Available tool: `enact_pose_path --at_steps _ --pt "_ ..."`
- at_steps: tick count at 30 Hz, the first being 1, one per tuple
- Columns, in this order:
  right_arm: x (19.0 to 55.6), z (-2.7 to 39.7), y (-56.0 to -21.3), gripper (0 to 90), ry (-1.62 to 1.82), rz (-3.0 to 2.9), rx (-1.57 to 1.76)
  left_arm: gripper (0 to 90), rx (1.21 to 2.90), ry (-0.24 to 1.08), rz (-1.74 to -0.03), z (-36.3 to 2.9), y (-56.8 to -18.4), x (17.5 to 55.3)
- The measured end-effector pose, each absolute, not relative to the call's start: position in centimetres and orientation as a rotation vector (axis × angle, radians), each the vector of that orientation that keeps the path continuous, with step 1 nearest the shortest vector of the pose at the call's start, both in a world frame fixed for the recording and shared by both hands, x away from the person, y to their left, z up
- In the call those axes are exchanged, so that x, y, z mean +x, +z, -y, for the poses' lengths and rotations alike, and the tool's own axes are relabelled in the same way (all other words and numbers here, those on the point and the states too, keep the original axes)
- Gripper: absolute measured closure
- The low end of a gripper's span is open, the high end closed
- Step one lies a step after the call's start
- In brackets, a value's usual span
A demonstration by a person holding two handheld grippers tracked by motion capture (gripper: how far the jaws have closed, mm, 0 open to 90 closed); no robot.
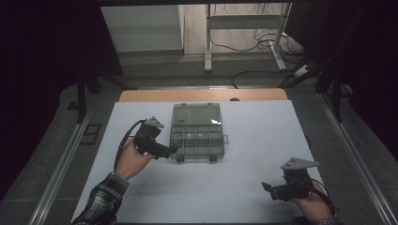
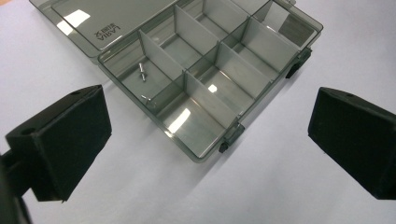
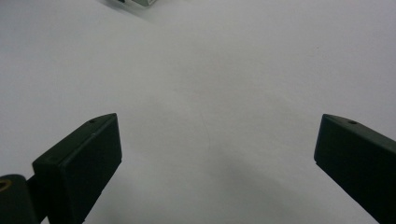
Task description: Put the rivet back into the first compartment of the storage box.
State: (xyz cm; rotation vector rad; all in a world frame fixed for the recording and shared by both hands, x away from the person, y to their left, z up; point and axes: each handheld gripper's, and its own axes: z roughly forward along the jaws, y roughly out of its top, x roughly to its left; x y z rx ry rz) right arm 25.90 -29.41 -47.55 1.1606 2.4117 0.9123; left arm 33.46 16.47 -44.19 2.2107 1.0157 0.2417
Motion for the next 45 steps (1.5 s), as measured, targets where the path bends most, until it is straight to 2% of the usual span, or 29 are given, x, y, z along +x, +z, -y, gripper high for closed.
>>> enact_pose_path --at_steps 14,45 --pt "25.9 29.4 -47.5 0.9 0.912 -2.411 1.159 0.0 2.182 0.298 -0.983 -17.1 -44.2 30.9" --pt "25.9 29.4 -47.5 0.8 0.916 -2.404 1.167 0.0 2.1 0.321 -1.013 -20.4 -45.7 26.5"
